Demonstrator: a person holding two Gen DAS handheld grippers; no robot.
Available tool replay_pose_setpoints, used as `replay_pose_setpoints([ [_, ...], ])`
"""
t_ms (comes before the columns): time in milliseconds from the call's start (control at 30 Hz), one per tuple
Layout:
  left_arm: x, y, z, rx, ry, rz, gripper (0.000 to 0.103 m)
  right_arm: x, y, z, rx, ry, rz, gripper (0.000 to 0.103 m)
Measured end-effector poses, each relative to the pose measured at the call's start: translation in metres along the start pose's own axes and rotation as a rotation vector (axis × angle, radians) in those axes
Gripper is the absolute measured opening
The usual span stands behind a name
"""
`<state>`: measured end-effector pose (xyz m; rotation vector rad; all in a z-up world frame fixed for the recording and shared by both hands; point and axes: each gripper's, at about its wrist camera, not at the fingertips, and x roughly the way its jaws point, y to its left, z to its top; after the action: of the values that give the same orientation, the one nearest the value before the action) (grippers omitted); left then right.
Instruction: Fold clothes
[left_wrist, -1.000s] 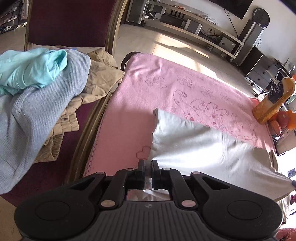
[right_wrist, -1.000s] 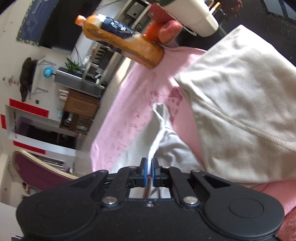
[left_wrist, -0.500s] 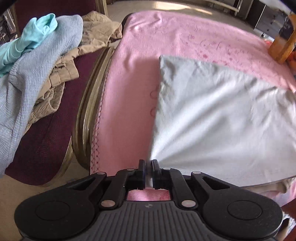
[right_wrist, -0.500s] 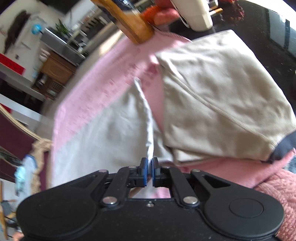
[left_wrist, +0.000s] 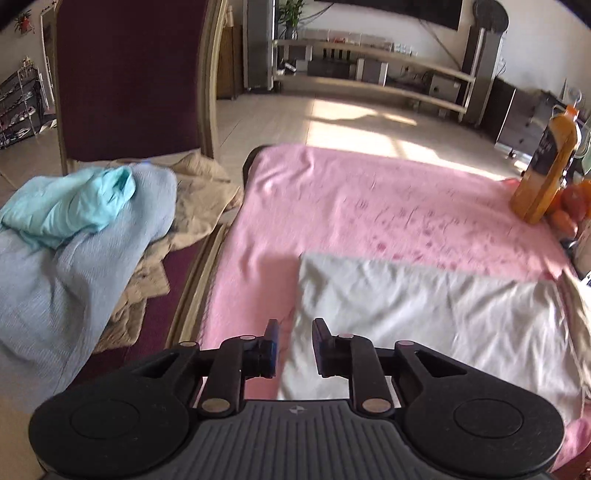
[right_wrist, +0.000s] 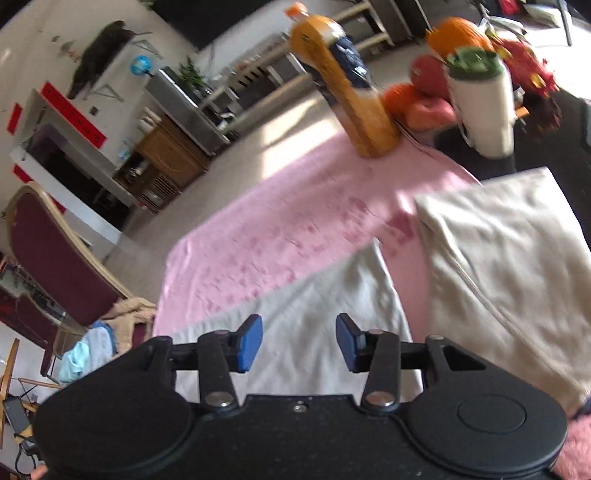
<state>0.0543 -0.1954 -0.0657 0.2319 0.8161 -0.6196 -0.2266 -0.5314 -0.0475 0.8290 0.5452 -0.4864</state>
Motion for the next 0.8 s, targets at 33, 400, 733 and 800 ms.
replay_pose_setpoints([
  [33,0.002,-0.004,0.008,-0.003,-0.023,-0.012,0.019,0.004,0.009,0.009,-0.03,-0.026,0.012,0.047],
  [400,0.118,-0.051,0.002,0.11,0.093,-0.084,0.007,0.103,-0.04,0.016,-0.038,-0.014,-0.066,0.004],
  [733,0.157,-0.089,-0.011,0.21,0.074,-0.173,0.017,0.172,-0.034,-0.02,0.083,0.287,0.214,0.012],
  [800,0.164,-0.073,-0.004,0.131,0.054,-0.137,0.014,0.187,-0.045,-0.024,0.11,0.351,0.222,0.013],
])
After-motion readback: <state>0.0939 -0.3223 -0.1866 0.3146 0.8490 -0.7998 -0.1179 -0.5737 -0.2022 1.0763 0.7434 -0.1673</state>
